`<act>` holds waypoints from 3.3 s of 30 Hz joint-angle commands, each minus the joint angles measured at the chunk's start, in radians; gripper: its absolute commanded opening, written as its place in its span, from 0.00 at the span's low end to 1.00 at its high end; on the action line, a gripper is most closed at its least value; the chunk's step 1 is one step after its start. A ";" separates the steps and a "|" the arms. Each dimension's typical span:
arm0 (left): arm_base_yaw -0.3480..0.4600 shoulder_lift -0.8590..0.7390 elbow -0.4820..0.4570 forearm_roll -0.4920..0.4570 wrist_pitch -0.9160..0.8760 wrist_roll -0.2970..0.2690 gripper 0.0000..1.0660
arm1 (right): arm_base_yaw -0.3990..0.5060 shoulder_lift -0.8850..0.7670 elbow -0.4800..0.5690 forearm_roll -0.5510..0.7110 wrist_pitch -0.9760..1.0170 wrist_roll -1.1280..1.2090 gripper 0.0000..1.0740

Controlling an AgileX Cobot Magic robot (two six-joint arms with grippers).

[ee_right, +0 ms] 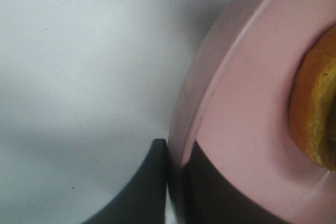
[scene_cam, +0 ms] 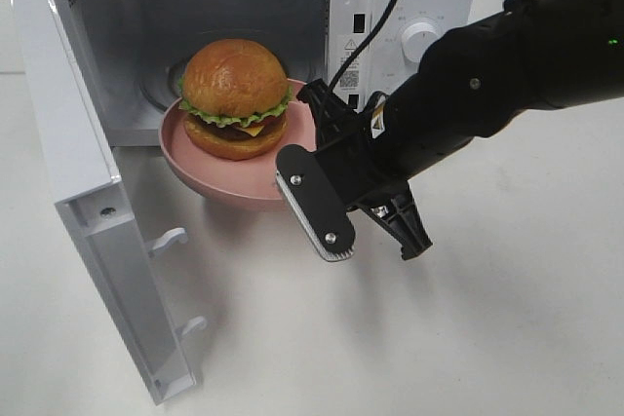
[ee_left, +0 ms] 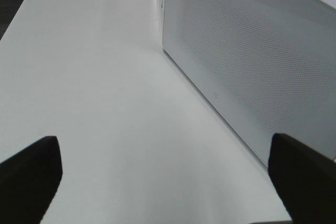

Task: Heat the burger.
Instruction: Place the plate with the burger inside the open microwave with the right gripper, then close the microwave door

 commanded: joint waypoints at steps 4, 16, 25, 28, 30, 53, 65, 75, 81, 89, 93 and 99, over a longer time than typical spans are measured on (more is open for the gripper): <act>-0.002 -0.017 -0.001 -0.006 -0.010 -0.008 0.94 | -0.003 0.063 -0.133 -0.084 -0.004 0.112 0.00; -0.002 -0.017 -0.001 -0.006 -0.010 -0.008 0.94 | -0.003 0.169 -0.308 -0.212 0.087 0.272 0.00; -0.002 -0.017 -0.001 -0.006 -0.010 -0.008 0.94 | -0.003 0.246 -0.426 -0.212 0.122 0.273 0.00; -0.002 -0.017 -0.001 -0.006 -0.010 -0.008 0.94 | -0.003 0.274 -0.477 -0.218 0.146 0.273 0.00; -0.002 -0.017 -0.001 -0.006 -0.010 -0.008 0.94 | -0.003 0.294 -0.515 -0.237 0.169 0.291 0.00; -0.002 -0.017 -0.001 -0.006 -0.010 -0.008 0.94 | -0.003 0.510 -0.817 -0.311 0.244 0.389 0.01; -0.002 -0.017 -0.001 -0.006 -0.010 -0.008 0.94 | -0.012 0.550 -0.839 -0.304 0.185 0.425 0.13; -0.002 -0.017 -0.001 -0.006 -0.010 -0.008 0.94 | -0.012 0.550 -0.837 -0.303 0.201 0.461 0.47; -0.002 -0.017 -0.001 -0.006 -0.010 -0.008 0.94 | -0.012 0.499 -0.773 -0.271 0.216 0.459 0.55; -0.002 -0.017 -0.001 -0.006 -0.010 -0.008 0.94 | -0.012 0.380 -0.613 -0.269 0.120 0.456 0.66; -0.002 -0.017 -0.001 -0.006 -0.010 -0.008 0.94 | -0.012 0.313 -0.502 -0.250 0.085 0.464 0.74; -0.002 -0.017 -0.001 -0.006 -0.010 -0.008 0.94 | -0.012 0.222 -0.371 -0.253 0.028 0.505 0.75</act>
